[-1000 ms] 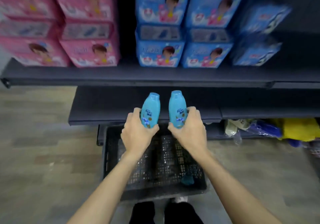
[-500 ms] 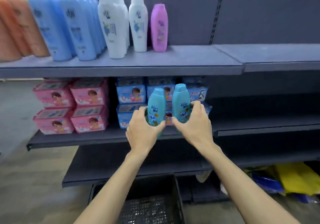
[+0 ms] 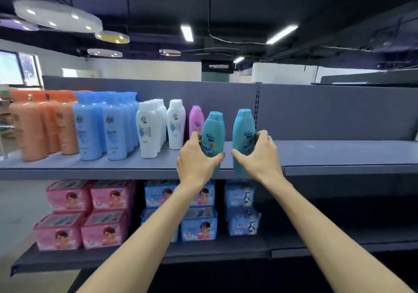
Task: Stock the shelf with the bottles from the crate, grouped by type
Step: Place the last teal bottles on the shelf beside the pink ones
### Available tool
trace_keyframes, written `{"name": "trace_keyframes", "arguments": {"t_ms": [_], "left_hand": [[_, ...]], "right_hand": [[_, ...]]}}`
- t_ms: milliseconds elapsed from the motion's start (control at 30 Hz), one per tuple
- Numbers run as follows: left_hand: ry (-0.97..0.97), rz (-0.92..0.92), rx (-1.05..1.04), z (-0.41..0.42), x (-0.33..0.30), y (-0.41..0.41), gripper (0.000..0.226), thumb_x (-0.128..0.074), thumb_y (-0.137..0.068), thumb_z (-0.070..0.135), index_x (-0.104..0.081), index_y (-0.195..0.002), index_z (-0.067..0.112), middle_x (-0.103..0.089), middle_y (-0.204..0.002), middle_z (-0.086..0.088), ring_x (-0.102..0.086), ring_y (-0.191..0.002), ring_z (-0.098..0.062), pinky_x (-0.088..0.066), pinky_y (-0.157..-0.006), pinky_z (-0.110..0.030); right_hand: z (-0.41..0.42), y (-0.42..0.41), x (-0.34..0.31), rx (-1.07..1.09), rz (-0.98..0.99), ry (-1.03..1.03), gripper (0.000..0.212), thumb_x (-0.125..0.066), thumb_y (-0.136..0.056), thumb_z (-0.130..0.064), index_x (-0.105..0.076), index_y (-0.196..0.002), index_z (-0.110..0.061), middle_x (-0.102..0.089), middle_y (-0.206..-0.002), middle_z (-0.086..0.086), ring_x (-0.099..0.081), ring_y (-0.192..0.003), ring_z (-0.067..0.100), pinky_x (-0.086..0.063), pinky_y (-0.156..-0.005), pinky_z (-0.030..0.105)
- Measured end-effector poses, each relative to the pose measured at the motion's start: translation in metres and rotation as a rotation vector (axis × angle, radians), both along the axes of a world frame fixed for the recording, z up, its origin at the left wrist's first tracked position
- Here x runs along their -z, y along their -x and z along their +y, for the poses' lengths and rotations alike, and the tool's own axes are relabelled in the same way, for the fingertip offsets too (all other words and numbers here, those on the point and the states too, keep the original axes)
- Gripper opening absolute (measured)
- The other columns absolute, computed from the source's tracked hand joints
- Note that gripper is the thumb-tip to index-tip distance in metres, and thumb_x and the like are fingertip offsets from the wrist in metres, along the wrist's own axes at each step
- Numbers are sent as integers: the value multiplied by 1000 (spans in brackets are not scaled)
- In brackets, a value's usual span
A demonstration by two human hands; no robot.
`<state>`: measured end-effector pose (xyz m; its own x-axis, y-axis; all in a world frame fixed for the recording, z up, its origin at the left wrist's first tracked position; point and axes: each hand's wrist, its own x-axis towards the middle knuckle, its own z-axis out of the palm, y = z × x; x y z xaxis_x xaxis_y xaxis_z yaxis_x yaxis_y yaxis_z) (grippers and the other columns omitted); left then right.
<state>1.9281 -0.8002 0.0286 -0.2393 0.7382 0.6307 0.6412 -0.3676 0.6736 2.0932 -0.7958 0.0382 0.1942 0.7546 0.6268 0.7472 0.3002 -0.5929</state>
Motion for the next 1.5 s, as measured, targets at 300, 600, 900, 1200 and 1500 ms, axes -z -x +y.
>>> {"name": "trace_keyframes", "arguments": {"t_ms": [300,600,900,1200,1500], "left_hand": [[57,69,-6,70,0,1,59,-81,-68,48,-42,-101,20,-59,-96,3,-60,-90,-22,-48,-71,-35],[110,109,-27,135,8,-18,63,-80,-70,48,-44,-107,13,-58,-105,-3,-59,-98,-26,-48,-76,-38],[101,169,-111,207,16,-52,57,-75,-81,43,-43,-112,8,-52,-110,-8,-58,-102,-29,-42,-71,-34],[175,173,-239,289,15,-86,64,-69,-89,35,-35,-130,-1,-47,-126,-14,-56,-114,-31,-51,-84,-37],[193,161,-360,330,17,-94,63,-68,-88,36,-36,-130,1,-44,-125,-13,-55,-112,-29,-52,-74,-37]], "right_hand": [[67,12,-1,40,29,30,61,-79,-77,-36,-26,-106,-25,-41,-104,0,-56,-92,25,-54,-76,40],[123,6,15,41,31,78,83,-77,-78,-31,-15,-134,-35,-43,-109,3,-56,-90,27,-51,-73,40],[192,-24,12,-12,26,142,82,-75,-79,-29,-15,-135,-32,-43,-118,8,-57,-94,29,-53,-78,42],[253,-40,14,-106,20,181,80,-74,-81,-25,-17,-137,-24,-37,-114,3,-60,-103,29,-50,-94,49],[276,-42,16,-121,-21,192,78,-75,-81,-27,-18,-134,-21,-36,-117,6,-59,-103,33,-49,-94,49]]}}
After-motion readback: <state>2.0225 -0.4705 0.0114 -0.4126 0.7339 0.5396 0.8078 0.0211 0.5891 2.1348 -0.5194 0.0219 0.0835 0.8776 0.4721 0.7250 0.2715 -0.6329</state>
